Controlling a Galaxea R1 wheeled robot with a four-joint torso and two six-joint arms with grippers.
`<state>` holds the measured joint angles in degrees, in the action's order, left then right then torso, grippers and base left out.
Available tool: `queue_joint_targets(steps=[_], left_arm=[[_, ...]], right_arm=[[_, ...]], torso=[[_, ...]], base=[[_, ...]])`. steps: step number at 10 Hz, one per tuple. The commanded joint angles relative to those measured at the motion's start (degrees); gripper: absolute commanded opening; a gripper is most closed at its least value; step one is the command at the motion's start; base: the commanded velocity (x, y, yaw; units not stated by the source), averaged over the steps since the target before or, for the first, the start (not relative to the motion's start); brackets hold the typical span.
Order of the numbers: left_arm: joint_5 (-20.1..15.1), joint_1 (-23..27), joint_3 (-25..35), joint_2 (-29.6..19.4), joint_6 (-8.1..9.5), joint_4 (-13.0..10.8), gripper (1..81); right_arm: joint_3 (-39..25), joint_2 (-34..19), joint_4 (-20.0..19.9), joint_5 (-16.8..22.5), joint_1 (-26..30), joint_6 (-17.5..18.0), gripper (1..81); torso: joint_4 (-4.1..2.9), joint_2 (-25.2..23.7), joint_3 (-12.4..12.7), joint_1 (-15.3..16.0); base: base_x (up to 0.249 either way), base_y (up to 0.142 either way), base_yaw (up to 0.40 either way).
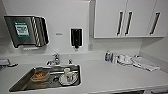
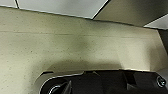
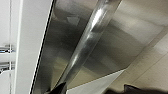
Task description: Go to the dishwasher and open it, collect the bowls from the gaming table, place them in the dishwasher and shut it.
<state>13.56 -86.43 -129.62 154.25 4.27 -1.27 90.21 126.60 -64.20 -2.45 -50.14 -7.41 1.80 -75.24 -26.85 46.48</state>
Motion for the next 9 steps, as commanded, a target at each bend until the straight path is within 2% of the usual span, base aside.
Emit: queue_joint_targets(steps=[1, 4, 9], left_arm=[[-1.95, 3.32, 0.77, -1.31, -0.22, -0.05, 81.1], [-1.95, 3.33, 0.77, -1.31, -0.22, -0.05, 81.1], [-1.95, 3.24, 0.42, -1.13, -0.22, -0.05, 81.1]], right_arm=[[3.38, 0.00, -2.86, 4.03, 10.00, -0.06, 81.1], [4.44, 0.08, -3.13, 3.94, 11.41, -0.06, 81.1], [9.61, 1.84, -3.22, 4.64, 10.36, -0.06, 81.1]], torso=[[0.00, 0.00, 0.00, 0.00], [0.00, 0.00, 0.00, 0.00], [0.00, 0.00, 0.00, 0.00]], base=[[0.000, 0.000, 0.000], [0.000, 0.000, 0.000], [0.000, 0.000, 0.000]])
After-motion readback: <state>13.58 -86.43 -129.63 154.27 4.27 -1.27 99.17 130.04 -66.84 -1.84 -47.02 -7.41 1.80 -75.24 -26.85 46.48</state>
